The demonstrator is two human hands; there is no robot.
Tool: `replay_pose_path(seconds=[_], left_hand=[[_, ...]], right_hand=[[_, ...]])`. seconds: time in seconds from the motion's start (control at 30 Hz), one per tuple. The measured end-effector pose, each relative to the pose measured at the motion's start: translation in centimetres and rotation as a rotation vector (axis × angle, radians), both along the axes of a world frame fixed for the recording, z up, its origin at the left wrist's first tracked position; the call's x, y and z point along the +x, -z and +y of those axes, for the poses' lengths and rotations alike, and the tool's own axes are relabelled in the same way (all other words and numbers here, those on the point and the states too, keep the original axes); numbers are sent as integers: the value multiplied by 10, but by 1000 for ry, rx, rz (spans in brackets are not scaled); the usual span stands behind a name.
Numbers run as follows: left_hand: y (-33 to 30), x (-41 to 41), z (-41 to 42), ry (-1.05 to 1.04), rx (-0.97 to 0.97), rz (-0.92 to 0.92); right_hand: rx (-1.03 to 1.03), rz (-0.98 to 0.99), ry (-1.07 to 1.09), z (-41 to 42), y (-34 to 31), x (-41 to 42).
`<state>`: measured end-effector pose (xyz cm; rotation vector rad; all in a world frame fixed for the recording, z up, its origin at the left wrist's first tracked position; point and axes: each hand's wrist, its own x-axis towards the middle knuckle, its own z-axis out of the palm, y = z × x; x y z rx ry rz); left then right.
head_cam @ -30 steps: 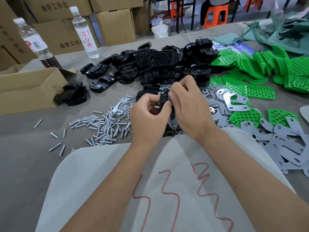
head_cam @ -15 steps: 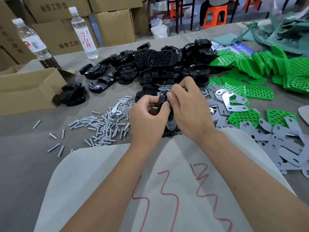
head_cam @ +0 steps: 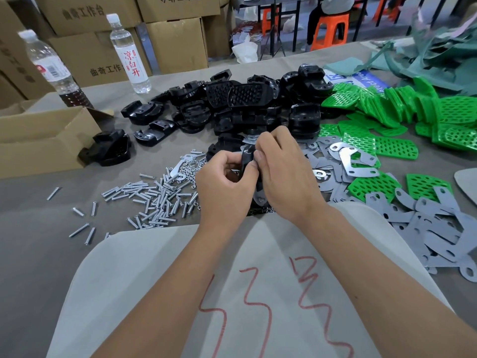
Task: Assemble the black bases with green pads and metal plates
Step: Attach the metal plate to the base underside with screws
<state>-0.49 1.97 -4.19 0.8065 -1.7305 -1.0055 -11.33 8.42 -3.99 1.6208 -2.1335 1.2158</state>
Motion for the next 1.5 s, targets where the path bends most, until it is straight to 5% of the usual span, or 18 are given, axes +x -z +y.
replay_pose_path(seconds=[1.13,1.33,1.5], left_hand=[[4,-1,0,10,-113,-21],[4,-2,0,-2,-99,-23],[3,-1,-15,-13,226,188]], right_hand=[[-16,62,105,-5,2,3],[-63,-97,59,-3,1,-2],[-111,-487,-35,1,-1,-6]])
